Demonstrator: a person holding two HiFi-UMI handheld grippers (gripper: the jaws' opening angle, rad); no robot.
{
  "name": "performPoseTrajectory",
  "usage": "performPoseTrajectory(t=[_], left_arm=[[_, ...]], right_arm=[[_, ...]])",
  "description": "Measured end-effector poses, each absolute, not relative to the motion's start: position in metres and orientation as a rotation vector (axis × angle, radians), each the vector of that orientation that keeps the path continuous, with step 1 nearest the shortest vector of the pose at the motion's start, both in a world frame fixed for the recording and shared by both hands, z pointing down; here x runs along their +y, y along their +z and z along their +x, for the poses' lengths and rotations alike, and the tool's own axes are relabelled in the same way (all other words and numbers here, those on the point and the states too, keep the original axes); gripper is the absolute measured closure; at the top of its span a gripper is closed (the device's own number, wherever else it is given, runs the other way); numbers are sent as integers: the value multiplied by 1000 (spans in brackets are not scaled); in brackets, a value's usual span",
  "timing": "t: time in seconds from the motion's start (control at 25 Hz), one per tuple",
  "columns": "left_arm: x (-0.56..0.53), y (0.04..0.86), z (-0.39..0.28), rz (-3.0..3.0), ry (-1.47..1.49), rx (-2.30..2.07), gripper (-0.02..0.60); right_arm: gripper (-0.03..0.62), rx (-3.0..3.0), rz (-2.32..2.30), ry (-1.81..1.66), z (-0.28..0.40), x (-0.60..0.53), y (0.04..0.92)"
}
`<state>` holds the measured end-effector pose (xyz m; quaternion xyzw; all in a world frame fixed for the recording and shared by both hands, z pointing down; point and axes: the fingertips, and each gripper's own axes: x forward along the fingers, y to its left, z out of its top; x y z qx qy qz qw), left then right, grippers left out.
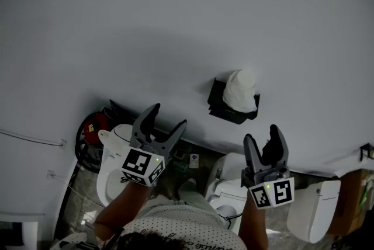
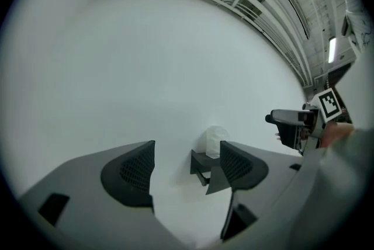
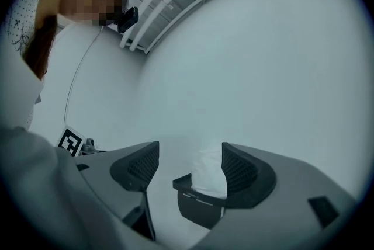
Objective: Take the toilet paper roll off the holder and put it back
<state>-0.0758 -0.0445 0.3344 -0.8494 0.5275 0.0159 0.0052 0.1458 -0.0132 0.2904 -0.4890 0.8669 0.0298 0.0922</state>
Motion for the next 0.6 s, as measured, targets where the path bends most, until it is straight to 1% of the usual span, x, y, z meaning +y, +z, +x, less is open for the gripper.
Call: performPoseTrajectory(t=[0.28, 0.6], left_arm=[[-87, 340, -60, -2631, 25, 1711, 249], [-126, 339, -65, -2622, 25, 1713, 249]], right_arm=[[260, 2613, -1402, 42, 159, -62, 299], [249, 2612, -1430, 23, 151, -93, 303]])
